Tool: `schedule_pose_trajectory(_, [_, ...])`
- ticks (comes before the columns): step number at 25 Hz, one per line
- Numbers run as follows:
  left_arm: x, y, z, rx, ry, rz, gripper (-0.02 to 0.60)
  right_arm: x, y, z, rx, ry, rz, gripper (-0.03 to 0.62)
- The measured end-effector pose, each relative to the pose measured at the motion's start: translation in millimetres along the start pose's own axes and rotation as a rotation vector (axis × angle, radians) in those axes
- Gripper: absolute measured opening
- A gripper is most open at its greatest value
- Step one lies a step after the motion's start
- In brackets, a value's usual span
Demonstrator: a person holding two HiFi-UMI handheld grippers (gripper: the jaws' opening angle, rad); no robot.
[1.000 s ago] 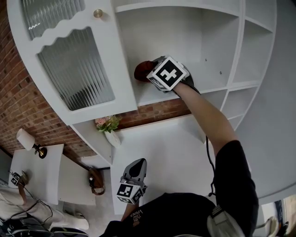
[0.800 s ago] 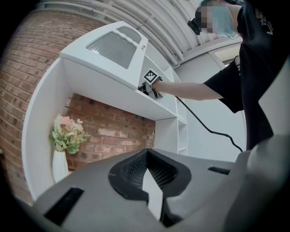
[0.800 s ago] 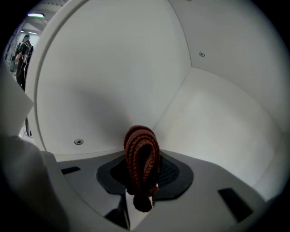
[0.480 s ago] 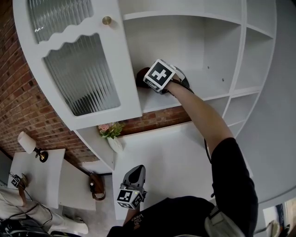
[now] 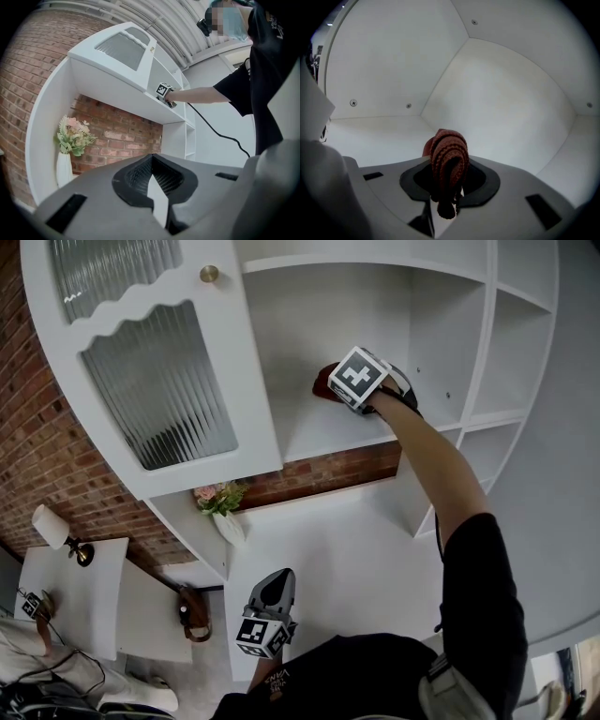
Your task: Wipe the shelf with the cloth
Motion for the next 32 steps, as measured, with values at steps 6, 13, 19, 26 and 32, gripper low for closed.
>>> schedule_pose_trajectory(6, [5, 2, 3, -0.003, -0.005, -0.018, 0.006, 51, -28, -53, -0.154, 0.03, -0.158, 0.1])
schedule_pose_trajectory(13, [8, 7, -4, -0.003, -0.013, -0.052, 0.006, 77, -52, -101, -0.484, -0.112, -0.359, 0.1])
schedule_pose_trajectory(19, [11, 7, -6, -0.006, -0.018, -0.064, 0.006, 86, -58, -117, -0.599, -0.166, -0.42, 0.103])
schedule_pose_trajectory(26, [9, 6, -8, -0.009, -0.023, -0.052, 0.006, 67, -68, -79, -0.291, -0.065, -0.331, 0.103])
schedule_pose_trajectory(32, [24, 4, -9, -0.017, -0.02, -0.083, 0.006, 1, -71, -20, 0.072, 0.019, -0.058, 0.102])
Point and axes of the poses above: the fingertips, and each gripper's own axes: y forward along the fingers, x to its right, z out of its top, the point moved 4 cm from there along -y, backward along the fingers, and after that the axes turned 12 degrees about z, right-handed, at the moved point
